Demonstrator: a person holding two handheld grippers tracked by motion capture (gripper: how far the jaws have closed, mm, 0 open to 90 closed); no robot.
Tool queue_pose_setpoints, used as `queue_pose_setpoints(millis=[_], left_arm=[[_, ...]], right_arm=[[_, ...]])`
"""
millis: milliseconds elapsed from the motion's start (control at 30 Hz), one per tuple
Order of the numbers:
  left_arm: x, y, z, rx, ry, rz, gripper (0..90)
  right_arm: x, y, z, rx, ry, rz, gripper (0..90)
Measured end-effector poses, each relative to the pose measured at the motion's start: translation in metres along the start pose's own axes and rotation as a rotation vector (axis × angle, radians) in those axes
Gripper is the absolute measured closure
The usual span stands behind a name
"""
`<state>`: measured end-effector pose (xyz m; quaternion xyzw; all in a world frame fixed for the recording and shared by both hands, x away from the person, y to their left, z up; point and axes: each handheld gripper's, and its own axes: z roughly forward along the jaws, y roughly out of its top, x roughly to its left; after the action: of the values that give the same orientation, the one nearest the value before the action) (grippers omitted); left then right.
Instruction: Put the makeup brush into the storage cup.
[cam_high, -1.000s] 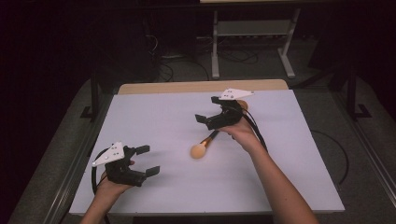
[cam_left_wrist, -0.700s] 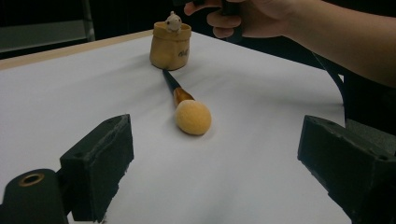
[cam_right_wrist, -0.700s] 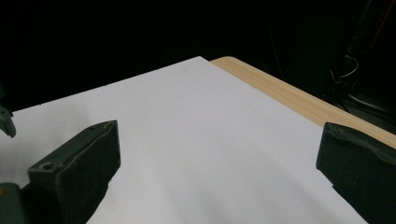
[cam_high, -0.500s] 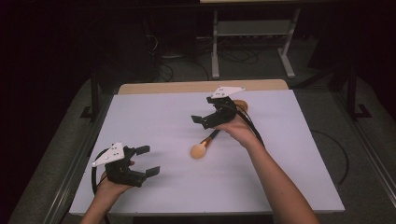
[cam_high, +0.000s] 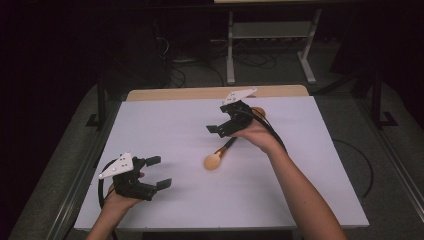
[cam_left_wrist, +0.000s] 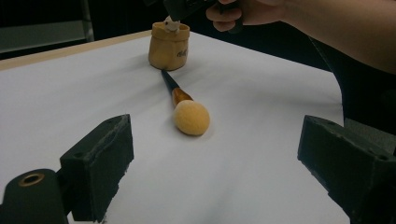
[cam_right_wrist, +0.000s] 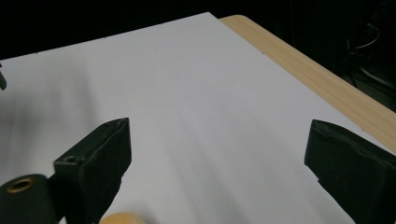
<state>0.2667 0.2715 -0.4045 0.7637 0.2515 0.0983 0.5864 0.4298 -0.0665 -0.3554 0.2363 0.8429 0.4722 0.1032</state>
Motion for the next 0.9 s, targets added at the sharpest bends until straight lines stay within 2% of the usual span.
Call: queue_pose_setpoints(millis=[200,233,467,533,633,667,767,800,900], left_arm=[[0.000,0.000,0.000,0.001,0.000,0.001,10.0],[0.000,0.000,0.000,0.000,0.000,-0.002,10.0],[0.000,0.000,0.000,0.002,0.000,-0.002,10.0],[0.000,0.000,0.000,0.001,-0.001,-0.004,10.0],[0.000,0.000,0.000,0.002,-0.001,-0.003,10.0],[0.001,0.000,-0.001,0.005,-0.001,0.001,9.9],[0.001,0.000,0.000,0.002,-0.001,-0.003,10.0],[0.000,0.000,0.000,0.000,-0.003,-0.005,10.0],[0.000,0.000,0.000,-0.003,-0.002,-0.009,10.0]], right_arm=[[-0.002,0.001,0.002,0.052,0.012,0.003,7.3],[-0.004,0.001,0.004,0.102,0.013,-0.030,8.9],[-0.007,0.001,0.008,0.176,0.060,-0.063,13.1],[-0.008,0.001,0.011,0.233,0.076,-0.079,13.3],[-0.009,0.000,0.013,0.258,0.084,-0.092,13.7],[-0.012,-0.001,0.016,0.272,0.097,-0.118,13.8],[-0.012,-0.002,0.018,0.289,0.105,-0.126,14.7],[-0.011,-0.003,0.019,0.311,0.117,-0.121,14.8],[-0.011,-0.004,0.023,0.356,0.133,-0.154,15.7]])
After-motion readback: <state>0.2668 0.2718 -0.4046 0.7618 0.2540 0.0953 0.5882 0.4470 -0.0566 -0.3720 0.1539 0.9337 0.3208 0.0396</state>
